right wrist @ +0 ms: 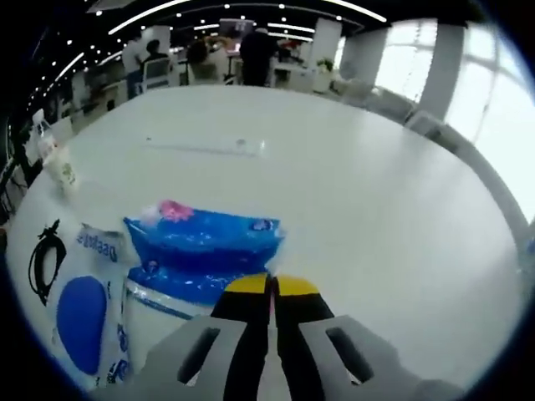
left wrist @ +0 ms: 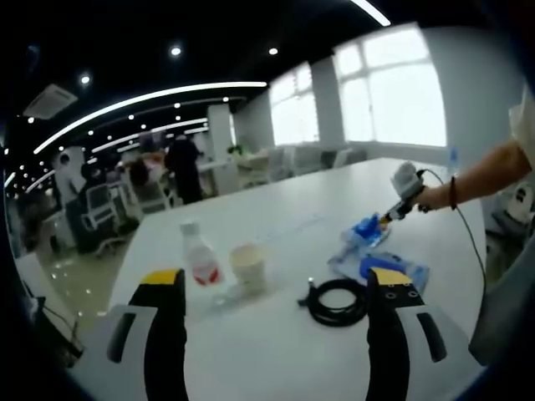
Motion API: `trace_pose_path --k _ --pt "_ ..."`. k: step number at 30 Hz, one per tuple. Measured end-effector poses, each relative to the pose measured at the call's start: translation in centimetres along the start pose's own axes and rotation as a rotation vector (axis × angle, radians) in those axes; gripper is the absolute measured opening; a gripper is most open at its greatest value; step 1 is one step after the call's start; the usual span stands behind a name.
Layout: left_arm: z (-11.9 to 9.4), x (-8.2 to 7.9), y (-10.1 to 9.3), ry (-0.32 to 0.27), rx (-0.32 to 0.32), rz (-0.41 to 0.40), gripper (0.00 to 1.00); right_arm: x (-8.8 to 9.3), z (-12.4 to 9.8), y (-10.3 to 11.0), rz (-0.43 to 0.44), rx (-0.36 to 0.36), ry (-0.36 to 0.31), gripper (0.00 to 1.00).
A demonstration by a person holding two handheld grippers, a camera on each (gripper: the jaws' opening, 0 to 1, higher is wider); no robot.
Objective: Arrange the tabletop items into an orderly group along one side of the table until the central work area is clear of visible clutter.
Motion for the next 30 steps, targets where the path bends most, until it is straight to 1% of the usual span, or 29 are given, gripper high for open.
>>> trace_pose_path --k 2,4,5,7,9,11,12,17,21,23,24,26,30 --pt "0.0 0.0 0.0 0.001 0.001 -0.001 0.85 -0.1 0.0 0.1 0.018 -0.011 -0.004 0.01" --pt "0.0 0.0 0.0 0.002 0.002 0.0 0.85 -0.3 -0.2 0.0 0.044 -0.003 -0.014 0.01" --pt "0.0 0.0 0.0 0.002 0.002 0.0 0.85 -0.3 -0.3 0.1 0.094 -0.009 -0.014 0.01" --pt "0.0 0.0 0.0 0.002 0.001 0.0 0.85 -0.6 -0.4 0.0 0.164 -0.017 -0.023 0.01" --pt "0.0 0.0 0.0 0.003 0.001 0.0 0.85 -0.8 -0.5 -0.2 0.167 -0.019 -0.026 0.01" --pt "0.0 0.0 0.0 0.005 0.002 0.001 0.85 -0.9 -0.6 -0.2 0.214 -0.019 -0.029 0.01" --pt "0.0 0.0 -0.1 0.005 0.002 0.002 0.85 -1.1 -0.7 -0.3 0.228 -0.018 -0.042 0.01" --pt "-0.1 0.0 -0.1 0.006 0.003 0.001 0.85 -1.6 -0.7 -0.4 0.206 -0.029 -0.057 0.01" --pt "-0.1 0.0 -0.1 0.005 0.003 0.001 0.85 -1.9 -0.6 -0.7 0.208 -0.025 -0.061 0.01" --pt "-0.1 0.1 -0.1 0.007 0.004 0.001 0.85 -2.0 -0.5 -0.9 0.183 -0.014 -0.063 0.01" --pt "-0.1 0.1 -0.1 0.011 0.005 0.001 0.85 -2.2 -0.4 -1.2 0.136 -0.007 -0.073 0.01" --pt "0.0 0.2 -0.1 0.013 0.005 0.002 0.84 -2.3 -0.1 -1.4 0.091 0.0 -0.071 0.01" --pt "0.0 0.2 -0.2 0.015 0.009 0.003 0.84 -2.4 0.2 -1.8 0.085 0.009 -0.072 0.01"
Point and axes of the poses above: the point that each gripper's makers call its tool centre point, and the gripper's own axes: z roughly forward along the fingers, y roughly to its left, x roughly out of its underside, the point moved 8 cm from there along -z, roughly backward along the fingers, and after that the axes turned 10 degrees about z, right-handed, at the moved point
